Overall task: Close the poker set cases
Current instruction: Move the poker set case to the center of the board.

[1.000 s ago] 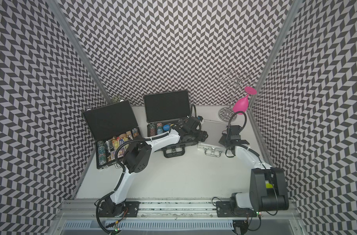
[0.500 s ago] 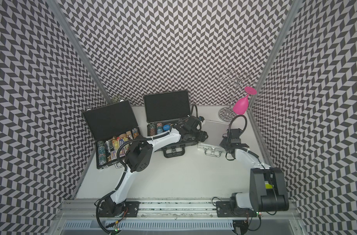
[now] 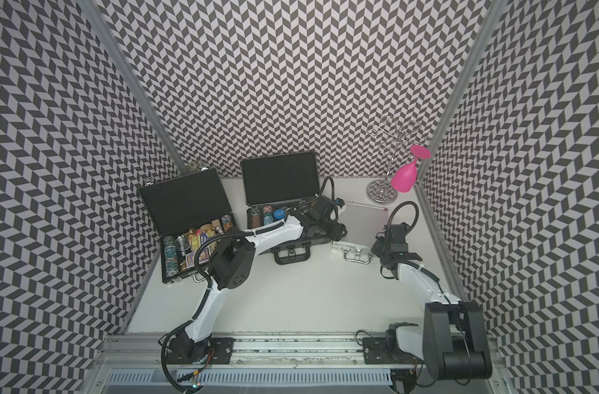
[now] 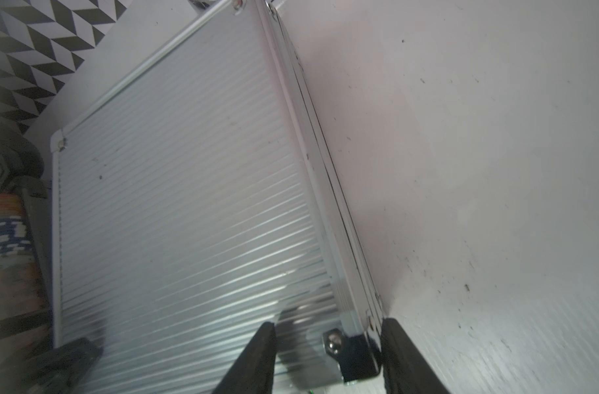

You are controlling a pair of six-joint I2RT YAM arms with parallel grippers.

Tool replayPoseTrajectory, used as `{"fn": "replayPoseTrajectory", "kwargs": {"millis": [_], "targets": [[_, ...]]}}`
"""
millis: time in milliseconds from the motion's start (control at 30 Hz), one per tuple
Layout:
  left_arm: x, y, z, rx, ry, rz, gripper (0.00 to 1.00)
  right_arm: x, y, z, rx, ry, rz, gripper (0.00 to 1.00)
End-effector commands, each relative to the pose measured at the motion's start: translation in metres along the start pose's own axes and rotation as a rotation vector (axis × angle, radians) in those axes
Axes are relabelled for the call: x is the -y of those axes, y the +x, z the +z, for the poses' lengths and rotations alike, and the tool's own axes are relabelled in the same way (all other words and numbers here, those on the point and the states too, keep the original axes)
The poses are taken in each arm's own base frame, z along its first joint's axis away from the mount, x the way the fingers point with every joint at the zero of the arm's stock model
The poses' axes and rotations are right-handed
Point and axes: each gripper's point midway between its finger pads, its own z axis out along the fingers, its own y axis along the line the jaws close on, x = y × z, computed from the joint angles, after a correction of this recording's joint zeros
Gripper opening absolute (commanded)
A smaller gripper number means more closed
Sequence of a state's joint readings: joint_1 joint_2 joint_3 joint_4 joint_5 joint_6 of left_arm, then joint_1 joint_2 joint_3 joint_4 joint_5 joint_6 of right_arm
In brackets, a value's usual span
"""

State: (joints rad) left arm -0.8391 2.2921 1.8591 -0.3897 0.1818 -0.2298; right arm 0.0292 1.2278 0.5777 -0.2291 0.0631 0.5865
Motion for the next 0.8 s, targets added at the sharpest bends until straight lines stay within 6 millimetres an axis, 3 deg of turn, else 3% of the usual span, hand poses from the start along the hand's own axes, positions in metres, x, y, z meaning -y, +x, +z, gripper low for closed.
{"fn": "replayPoseTrajectory", "kwargs": {"millis": [0,233,767], "targets": [[0.054,0.026,-0.008,-0.064,0.114,0.045,0.62,0.019,0.046,0.000,-0.157,0.037,-0.003,0.50],[0.064,0.026,-0.016,-0.047,0.125,0.050,0.60,0.027,0.059,-0.005,-0.176,0.040,0.001,0.47],[0.059,0.032,-0.029,-0.029,0.089,0.035,0.61,0.007,0.077,-0.029,-0.191,-0.074,0.043,0.43]]}}
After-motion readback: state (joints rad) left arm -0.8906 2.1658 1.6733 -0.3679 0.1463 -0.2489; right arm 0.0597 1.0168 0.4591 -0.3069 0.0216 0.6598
